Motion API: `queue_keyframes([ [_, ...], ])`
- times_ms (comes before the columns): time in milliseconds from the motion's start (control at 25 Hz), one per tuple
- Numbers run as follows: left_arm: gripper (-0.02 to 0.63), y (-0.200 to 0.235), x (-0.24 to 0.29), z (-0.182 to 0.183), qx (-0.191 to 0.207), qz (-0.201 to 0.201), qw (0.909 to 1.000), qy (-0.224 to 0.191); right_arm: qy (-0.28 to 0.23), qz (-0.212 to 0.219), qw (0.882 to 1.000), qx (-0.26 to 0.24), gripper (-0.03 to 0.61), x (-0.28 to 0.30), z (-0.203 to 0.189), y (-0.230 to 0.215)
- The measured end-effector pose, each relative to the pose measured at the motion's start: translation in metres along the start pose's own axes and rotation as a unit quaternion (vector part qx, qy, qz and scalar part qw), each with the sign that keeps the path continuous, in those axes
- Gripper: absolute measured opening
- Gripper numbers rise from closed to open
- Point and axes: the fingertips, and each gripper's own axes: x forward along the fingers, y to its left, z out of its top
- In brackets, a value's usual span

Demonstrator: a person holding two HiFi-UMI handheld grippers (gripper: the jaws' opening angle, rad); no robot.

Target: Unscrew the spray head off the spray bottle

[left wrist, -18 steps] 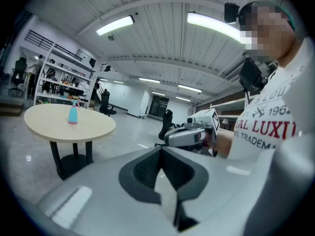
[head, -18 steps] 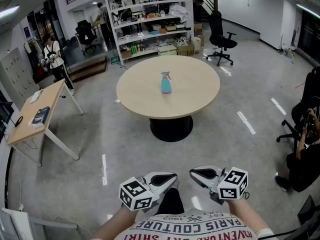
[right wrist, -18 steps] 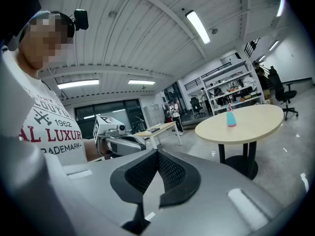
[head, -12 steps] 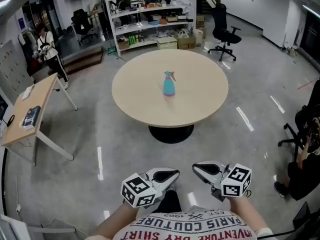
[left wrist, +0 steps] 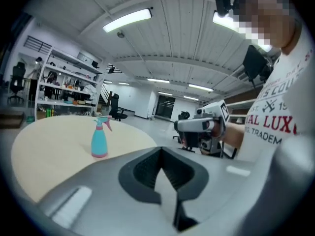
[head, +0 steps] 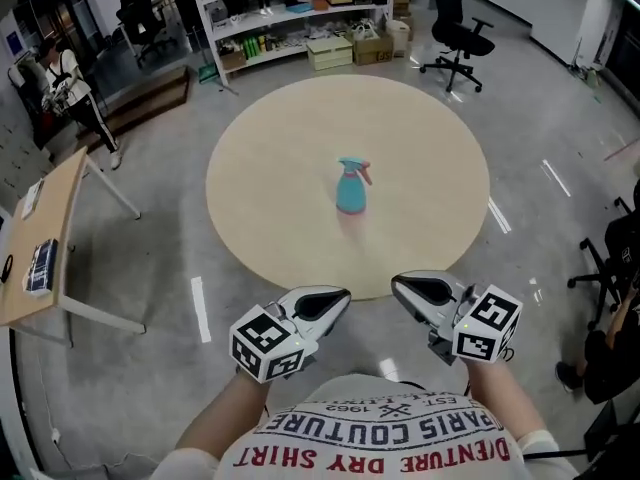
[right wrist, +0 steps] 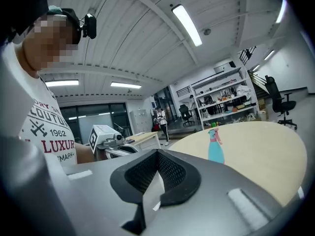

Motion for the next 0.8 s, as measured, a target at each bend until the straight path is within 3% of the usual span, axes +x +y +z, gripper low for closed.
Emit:
queue_keyframes([
  [320, 0.0, 0.073, 0.051, -0.009, -0.027, -0.004, 0.9994, 0.019, 0.003, -0.007, 1.0, 0.031, 0.002, 0.033, -0.013, -0.081],
  [720, 0.002, 0.195, 0.124, -0.01, -0.031, 0.06, 0.9953, 0.069, 0.033, 0.006, 0.997, 0.071, 0.002, 0.077, -0.015, -0.217],
  [800, 0.096, 0.213, 0.135, -0.016, -0.04, 0.066, 0.9947, 0.068, 0.04, 0.009, 0.996, 0.076, 0.002, 0.081, -0.014, -0.241],
])
